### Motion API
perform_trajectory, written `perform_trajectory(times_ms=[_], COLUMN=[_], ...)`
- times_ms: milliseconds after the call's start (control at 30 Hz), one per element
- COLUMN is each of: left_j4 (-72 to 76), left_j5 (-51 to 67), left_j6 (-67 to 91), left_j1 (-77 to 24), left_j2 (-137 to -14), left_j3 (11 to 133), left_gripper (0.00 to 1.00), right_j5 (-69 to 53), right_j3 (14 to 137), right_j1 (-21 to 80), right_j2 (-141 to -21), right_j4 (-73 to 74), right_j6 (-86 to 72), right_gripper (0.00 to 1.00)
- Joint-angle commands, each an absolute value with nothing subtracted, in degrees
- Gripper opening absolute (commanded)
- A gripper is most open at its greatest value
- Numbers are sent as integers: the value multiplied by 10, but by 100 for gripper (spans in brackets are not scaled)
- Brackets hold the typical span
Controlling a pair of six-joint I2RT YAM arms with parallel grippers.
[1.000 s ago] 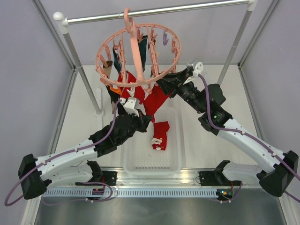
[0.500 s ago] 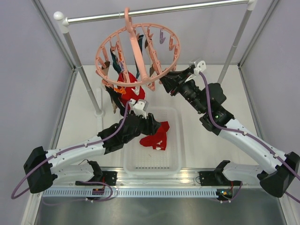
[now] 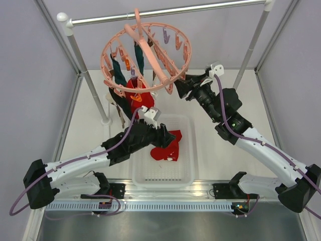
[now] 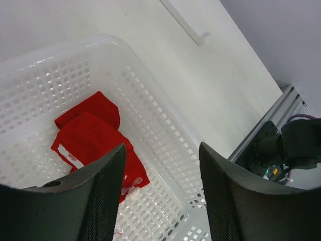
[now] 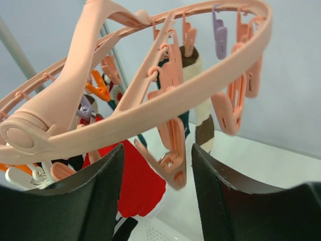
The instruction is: Remove the socks clipped to the hanger
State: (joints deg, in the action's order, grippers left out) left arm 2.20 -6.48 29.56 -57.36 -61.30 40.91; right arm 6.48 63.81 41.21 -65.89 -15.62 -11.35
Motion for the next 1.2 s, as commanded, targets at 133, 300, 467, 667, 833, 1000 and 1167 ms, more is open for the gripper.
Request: perform_trajectory(times_ms=[133,300,467,667,833,1000,1167], left_j4=[-23,-82,-136,-203,-240,-258,-264], left_j5=[-25,-19,-36,-84,-140,-166,-178], left_j6=[260,251,237,229,241,249,256], left_j1=[-576,-576,-576,-576,-576,-576,-576], left_j2=[-532,-476,-427,-388,-376,-368,-371], left_j3=[415,439,481,547,587,596,587], left_gripper=[62,58,55,54,54,54,55], right_j5=[103,81,21,-64,-80,-80,-68], right_j3=[626,573,492,438,428,432,449], right_j1=[403,403,403,425,481,505,511], right_j2=[-613,-585,-558,-593,-656,-705,-745], right_j4=[-133,-133,-163,-234,-298,-336,-343], right_j6=[-137,-156,-177,-194,-178,-177,-177], right_gripper=[75,73,72,70,72,72,56])
